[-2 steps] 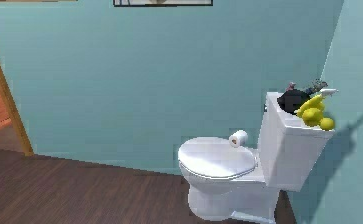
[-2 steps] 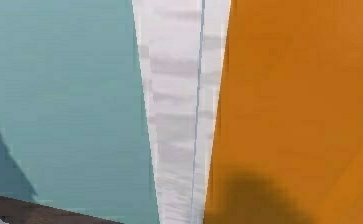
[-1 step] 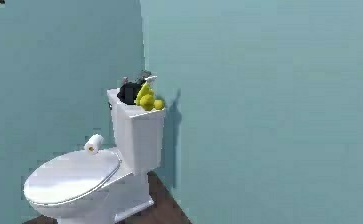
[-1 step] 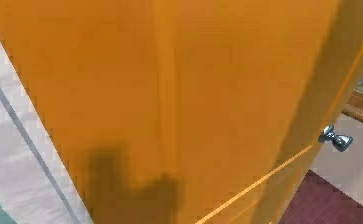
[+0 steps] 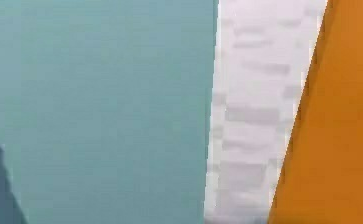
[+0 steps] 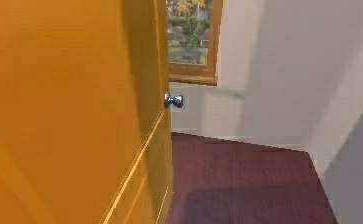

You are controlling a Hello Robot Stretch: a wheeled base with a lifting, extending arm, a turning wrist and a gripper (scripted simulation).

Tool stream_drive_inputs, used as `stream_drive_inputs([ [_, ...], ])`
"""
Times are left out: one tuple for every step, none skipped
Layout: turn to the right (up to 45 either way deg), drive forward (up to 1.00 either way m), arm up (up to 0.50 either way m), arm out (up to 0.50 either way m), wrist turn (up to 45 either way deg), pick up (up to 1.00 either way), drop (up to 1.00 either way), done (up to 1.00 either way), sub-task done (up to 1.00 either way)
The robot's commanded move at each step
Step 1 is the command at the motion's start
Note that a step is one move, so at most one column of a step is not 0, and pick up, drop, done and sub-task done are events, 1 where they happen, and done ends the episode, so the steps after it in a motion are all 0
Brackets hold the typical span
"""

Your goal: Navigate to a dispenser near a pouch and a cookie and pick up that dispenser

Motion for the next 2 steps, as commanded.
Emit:
stream_drive_inputs([
  [-45.0,0.00,0.00,0.00,0.0,0.00,0.00,0.00,0.00],
  [45.0,0.00,0.00,0.00,0.0,0.00,0.00,0.00,0.00],
])
